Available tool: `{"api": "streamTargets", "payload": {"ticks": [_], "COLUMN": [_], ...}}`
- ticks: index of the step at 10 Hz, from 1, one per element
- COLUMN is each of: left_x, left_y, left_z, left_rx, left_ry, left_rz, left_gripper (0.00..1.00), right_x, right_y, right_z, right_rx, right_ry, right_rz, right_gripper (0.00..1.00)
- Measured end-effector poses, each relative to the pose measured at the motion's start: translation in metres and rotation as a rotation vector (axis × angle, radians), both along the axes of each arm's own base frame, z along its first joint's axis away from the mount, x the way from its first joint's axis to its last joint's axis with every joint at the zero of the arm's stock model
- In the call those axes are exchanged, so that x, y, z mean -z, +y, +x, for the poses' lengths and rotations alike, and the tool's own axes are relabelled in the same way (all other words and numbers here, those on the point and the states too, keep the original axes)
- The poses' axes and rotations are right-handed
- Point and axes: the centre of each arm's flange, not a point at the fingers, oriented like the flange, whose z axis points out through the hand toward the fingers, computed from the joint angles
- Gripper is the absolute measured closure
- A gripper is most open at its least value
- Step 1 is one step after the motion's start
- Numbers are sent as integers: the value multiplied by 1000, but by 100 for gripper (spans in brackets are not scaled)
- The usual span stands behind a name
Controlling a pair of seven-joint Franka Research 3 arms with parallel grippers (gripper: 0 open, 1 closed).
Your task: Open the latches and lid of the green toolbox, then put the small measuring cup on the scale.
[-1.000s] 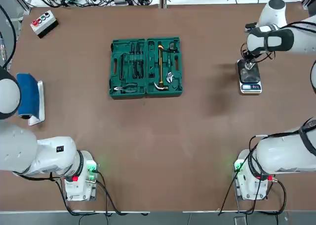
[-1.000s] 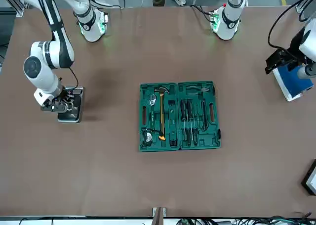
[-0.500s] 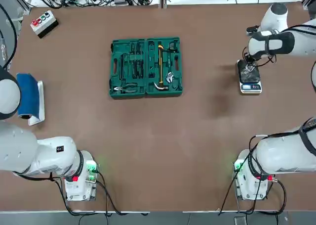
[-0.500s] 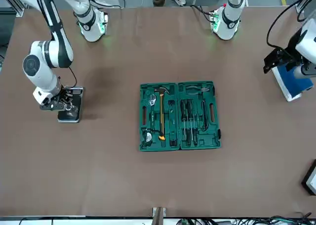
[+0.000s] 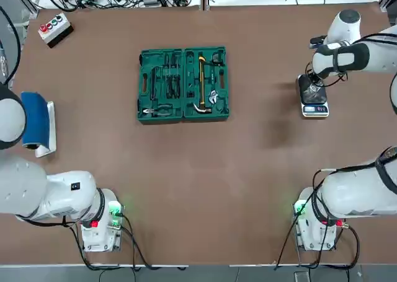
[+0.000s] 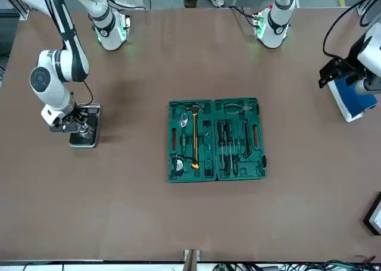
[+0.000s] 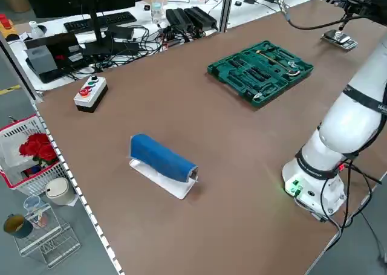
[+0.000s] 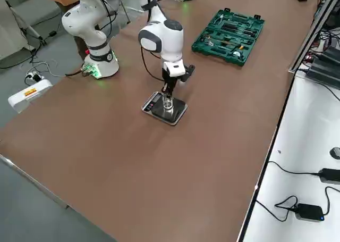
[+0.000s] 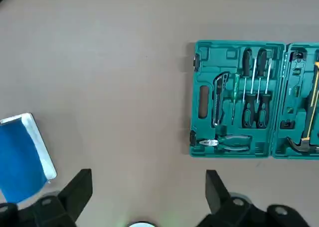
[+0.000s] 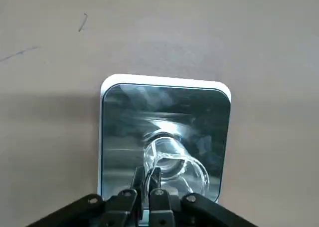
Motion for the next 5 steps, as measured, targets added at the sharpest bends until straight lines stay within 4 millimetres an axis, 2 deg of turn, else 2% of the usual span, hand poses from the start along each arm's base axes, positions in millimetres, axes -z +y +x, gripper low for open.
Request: {"api": "streamTargets", "payload": {"ticks": [5], "left_x": [2], "left_y": [0], "left_z": [-2], "left_rx": [1], "left_ry": [19], "left_rz": [2], "left_gripper": [0], "right_x": [4], "right_y": [-1], "right_z": [0], "right_rx": [-5], "right_ry": [3], "right_rz": [-2], "right_gripper": [91]}}
